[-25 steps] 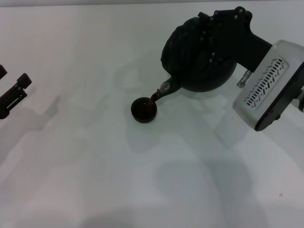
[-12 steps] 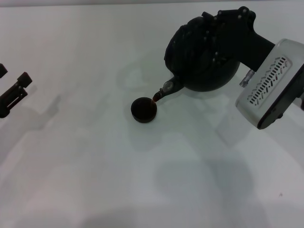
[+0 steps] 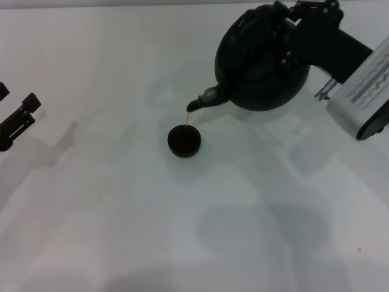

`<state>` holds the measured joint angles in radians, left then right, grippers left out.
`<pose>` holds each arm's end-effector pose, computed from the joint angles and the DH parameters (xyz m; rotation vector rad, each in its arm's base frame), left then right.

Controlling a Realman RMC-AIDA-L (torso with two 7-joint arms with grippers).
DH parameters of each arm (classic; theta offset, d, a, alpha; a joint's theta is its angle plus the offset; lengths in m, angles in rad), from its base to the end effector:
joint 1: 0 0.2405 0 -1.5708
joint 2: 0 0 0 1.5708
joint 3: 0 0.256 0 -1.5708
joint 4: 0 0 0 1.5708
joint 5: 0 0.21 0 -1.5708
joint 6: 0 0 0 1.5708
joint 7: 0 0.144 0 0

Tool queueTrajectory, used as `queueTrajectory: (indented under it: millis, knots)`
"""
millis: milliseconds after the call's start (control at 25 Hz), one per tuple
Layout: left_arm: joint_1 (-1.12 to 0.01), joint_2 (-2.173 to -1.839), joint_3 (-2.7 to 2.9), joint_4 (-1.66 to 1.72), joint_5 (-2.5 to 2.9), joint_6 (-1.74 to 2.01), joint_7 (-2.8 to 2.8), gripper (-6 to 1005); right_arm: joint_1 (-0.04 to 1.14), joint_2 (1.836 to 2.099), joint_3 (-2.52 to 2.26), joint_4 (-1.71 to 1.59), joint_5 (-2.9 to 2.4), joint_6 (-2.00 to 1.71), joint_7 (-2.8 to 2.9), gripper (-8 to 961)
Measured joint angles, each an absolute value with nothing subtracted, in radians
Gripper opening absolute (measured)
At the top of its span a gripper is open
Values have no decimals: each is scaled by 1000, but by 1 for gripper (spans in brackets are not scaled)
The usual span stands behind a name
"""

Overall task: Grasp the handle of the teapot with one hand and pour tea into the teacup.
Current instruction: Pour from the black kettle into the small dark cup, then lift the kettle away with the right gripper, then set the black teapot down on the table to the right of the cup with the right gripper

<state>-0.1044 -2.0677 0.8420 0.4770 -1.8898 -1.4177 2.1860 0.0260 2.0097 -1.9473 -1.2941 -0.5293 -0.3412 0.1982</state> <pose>-0.3637 0.2382 0.0269 -1.9844 -0.7228 -0.8892 0.2095 0.3164 -0.0264 -2.0626 -0.0994 0.3111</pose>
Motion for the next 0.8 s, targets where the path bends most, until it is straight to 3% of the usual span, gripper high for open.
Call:
queueTrajectory:
  millis: [240, 520, 800]
  knots:
    - [-104, -2066, 842, 477, -1890, -1416, 2186, 774, 13, 1995, -1955, -1243, -429, -390, 275, 107]
    - [-104, -2066, 842, 477, -1890, -1414, 2186, 774, 10, 1929, -1927, -1114, -436, -635, 541, 106]
    - [-106, -2066, 843, 477, -1880, -1414, 2186, 774, 39, 1925, -1806, -878, -458, -929, 598, 106]
